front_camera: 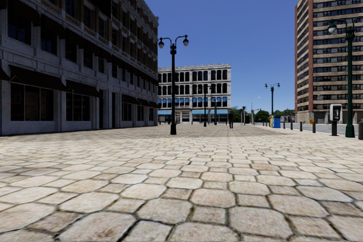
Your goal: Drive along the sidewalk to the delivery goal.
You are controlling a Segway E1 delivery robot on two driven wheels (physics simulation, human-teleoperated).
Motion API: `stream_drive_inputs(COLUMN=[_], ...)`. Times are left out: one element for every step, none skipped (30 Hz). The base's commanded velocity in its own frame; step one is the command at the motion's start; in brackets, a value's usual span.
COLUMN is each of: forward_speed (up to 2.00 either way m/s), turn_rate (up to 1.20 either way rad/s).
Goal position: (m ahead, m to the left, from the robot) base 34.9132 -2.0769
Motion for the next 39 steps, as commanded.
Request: stream_drive_inputs(forward_speed=[1.86,1.86,1.86,1.86,1.86,1.86,1.86,1.86,1.86,1.86,1.86,1.86,1.86,1.86,1.86,1.86,1.86,1.86,1.86,1.86,1.86,1.86,1.86,1.86,1.86,1.86,1.86,1.86,1.86,1.86,1.86,1.86,1.86,1.86,1.86,1.86,1.86,1.86,1.86], turn_rate=[0.00,0.00,0.00,0.00,0.00,0.00,0.00,0.00,0.00,0.00,0.00,0.00,0.00,0.00,0.00,0.00,0.00,0.00,0.00,0.00,0.00,0.00,0.00,0.00,0.00,0.00,0.00,0.01,0.16,0.35,0.43,0.46,0.47,0.47,0.47,0.47,0.47,0.47,0.47])
